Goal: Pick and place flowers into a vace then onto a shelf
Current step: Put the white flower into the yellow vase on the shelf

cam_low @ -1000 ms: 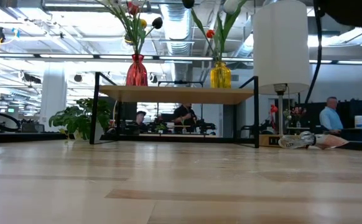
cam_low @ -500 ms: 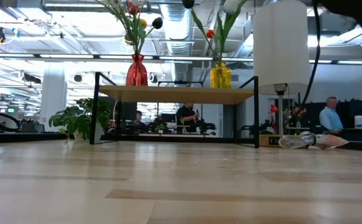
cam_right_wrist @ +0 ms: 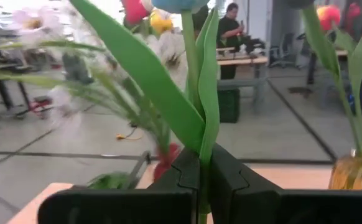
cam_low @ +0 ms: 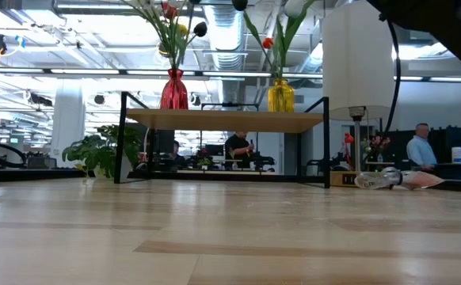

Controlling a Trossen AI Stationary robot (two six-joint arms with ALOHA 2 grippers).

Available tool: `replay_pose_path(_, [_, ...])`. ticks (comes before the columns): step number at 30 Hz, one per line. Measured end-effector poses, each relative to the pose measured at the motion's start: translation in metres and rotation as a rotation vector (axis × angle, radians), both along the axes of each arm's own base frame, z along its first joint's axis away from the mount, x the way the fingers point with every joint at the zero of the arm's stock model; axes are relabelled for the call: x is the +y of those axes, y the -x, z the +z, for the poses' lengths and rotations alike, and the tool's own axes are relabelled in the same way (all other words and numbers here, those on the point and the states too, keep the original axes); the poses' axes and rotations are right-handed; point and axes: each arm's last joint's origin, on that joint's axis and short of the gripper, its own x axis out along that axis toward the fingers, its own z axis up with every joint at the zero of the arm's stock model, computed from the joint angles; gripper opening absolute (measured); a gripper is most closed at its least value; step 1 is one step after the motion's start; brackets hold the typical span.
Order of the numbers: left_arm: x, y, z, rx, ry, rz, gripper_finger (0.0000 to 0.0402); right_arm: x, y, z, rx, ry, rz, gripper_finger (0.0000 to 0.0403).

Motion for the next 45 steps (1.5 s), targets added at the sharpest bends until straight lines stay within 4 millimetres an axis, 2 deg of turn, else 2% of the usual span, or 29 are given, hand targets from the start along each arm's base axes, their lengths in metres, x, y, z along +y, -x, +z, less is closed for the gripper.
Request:
replay_pose_path(6, [-0.001, 0.000, 0.002, 0.008, 0.030, -0.026, 0.0000, -0.029, -0.002, 0.016, 0.106, 0.019, -0.057, 0.0004])
replay_pose_path(8, [-0.001, 0.001, 0.002, 0.009, 0.031, -0.031, 0.0000, -0.032, -0.002, 0.023, 0.149, 0.027, -0.063, 0.0003])
replay_pose_path(15, [-0.002, -0.001, 0.007, -0.025, 0.077, -0.029, 0.0000, -0.045, 0.008, 0.046, 0.140, 0.024, -0.084, 0.0007])
replay_pose_path(22, [-0.001, -0.005, 0.012, -0.115, 0.076, 0.107, 0.0000, -0.074, 0.016, 0.064, 0.154, 0.022, -0.140, 0.0004])
replay_pose_path(26, [0.001, -0.008, 0.013, -0.143, 0.058, 0.200, 0.0000, -0.094, 0.017, 0.066, 0.152, 0.019, -0.181, 0.0009])
replay_pose_path(36, [0.000, -0.008, 0.024, -0.204, 0.154, 0.188, 0.0000, -0.142, 0.018, 0.064, 0.163, 0.012, -0.278, 0.0010])
replay_pose_path(40, [0.003, -0.009, 0.031, -0.240, 0.198, 0.196, 0.0000, -0.150, 0.020, 0.064, 0.141, 0.010, -0.294, 0.0011])
replay_pose_path(45, [0.012, -0.012, 0.035, -0.266, 0.213, 0.262, 0.0000, -0.149, 0.019, 0.064, 0.114, 0.008, -0.292, 0.0004])
